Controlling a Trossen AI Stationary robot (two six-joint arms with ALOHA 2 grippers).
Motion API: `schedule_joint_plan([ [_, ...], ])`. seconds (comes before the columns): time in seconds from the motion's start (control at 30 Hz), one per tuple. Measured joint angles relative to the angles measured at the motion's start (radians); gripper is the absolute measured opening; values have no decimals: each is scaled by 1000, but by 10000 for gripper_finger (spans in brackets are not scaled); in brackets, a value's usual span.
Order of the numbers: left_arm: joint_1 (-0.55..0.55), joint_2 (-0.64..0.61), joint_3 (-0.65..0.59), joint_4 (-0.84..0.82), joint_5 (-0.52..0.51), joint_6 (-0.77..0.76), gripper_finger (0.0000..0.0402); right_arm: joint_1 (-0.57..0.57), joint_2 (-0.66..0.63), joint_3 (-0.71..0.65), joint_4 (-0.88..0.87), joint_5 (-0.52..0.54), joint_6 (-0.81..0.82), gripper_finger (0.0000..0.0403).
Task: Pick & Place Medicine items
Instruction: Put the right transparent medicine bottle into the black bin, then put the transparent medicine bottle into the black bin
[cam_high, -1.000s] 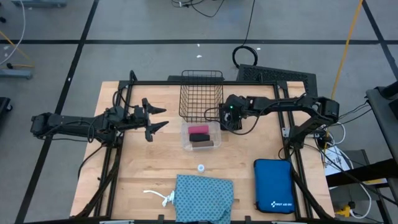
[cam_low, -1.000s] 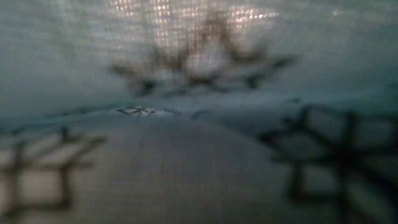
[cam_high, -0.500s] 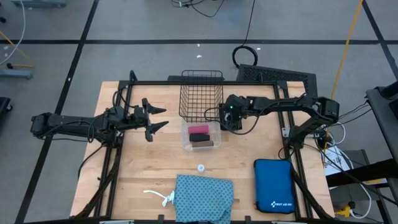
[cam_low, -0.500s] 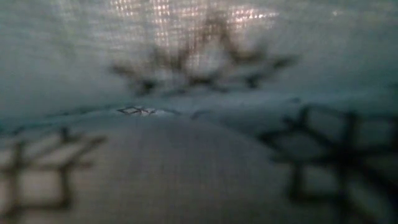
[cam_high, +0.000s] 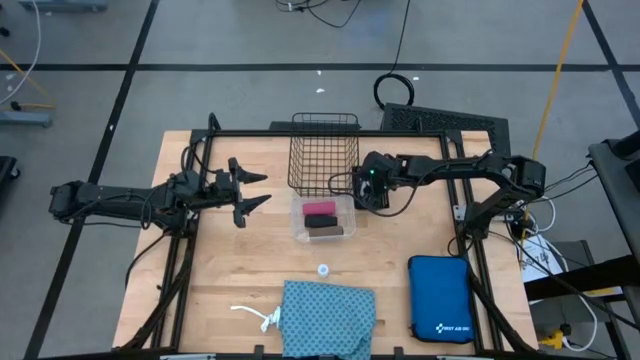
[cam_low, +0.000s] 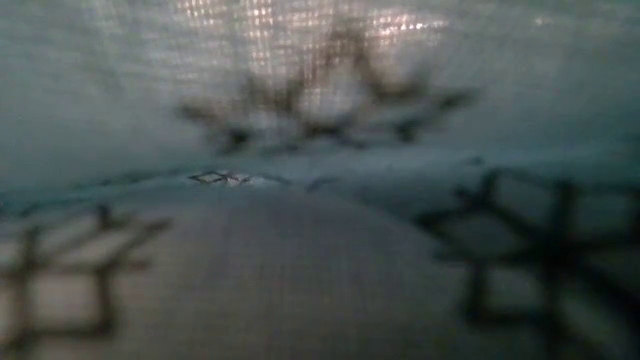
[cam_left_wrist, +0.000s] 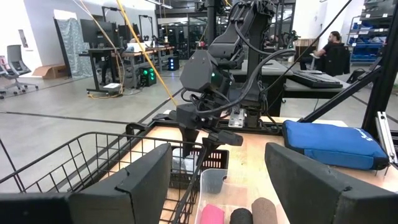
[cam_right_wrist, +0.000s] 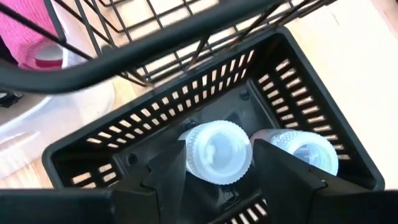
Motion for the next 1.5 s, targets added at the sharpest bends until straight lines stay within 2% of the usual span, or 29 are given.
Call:
schedule_joint_plan([
  [0.9, 0, 0, 0, 0, 0, 0, 269, 0, -2, 0, 6, 4, -80, 180],
  [1.5, 0, 0, 0, 0, 0, 0, 269, 2, -86, 1, 1, 5, -73, 180],
])
